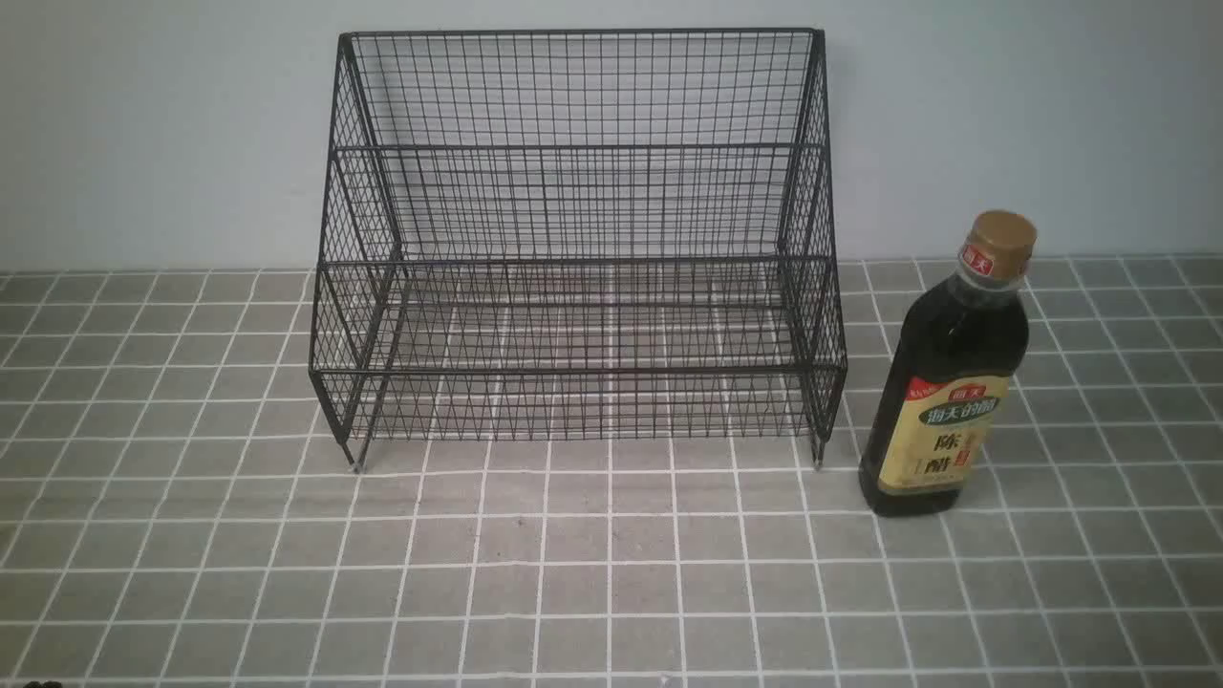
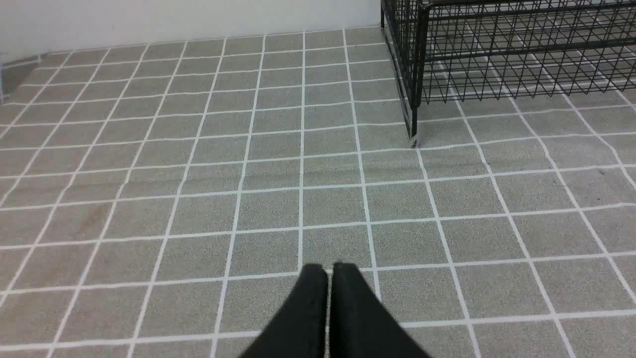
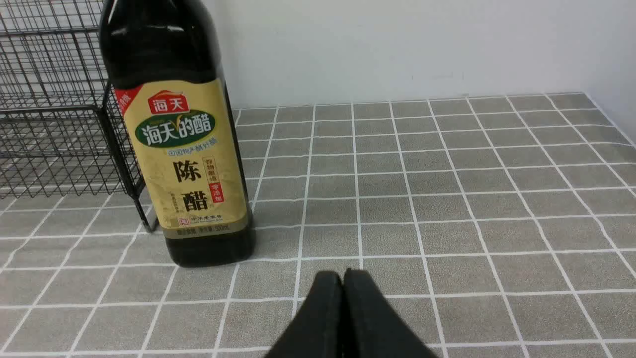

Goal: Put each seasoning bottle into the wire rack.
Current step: Use the right arm to grab the condiment bottle closest to it

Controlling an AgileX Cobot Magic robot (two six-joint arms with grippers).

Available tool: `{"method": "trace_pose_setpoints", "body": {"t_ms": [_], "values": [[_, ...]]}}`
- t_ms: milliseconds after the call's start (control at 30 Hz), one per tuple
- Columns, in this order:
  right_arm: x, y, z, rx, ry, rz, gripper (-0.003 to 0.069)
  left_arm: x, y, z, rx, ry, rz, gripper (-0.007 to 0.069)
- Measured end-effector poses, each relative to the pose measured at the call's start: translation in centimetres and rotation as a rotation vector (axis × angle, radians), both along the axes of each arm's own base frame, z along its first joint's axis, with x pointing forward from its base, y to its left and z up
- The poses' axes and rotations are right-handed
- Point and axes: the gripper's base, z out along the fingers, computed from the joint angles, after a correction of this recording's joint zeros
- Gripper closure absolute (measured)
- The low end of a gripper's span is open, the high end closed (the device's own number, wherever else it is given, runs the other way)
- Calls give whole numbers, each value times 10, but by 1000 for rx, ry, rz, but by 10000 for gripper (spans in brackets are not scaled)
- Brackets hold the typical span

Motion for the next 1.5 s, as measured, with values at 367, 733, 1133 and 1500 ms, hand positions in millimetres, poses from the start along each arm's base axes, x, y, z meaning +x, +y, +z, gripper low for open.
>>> {"method": "trace_pose_setpoints", "body": {"t_ms": [367,733,1133,1500], "values": [[0,0,0,-1,0,0,673,0,0,0,0,0,0,631],[0,0,0,-2,0,0,673,0,0,0,0,0,0,631],[1,1,4,31,-69,4,673,0,0,0,0,0,0,631],[-3,-6,46,350,-530,-41,673,0,0,0,0,0,0,631]]}}
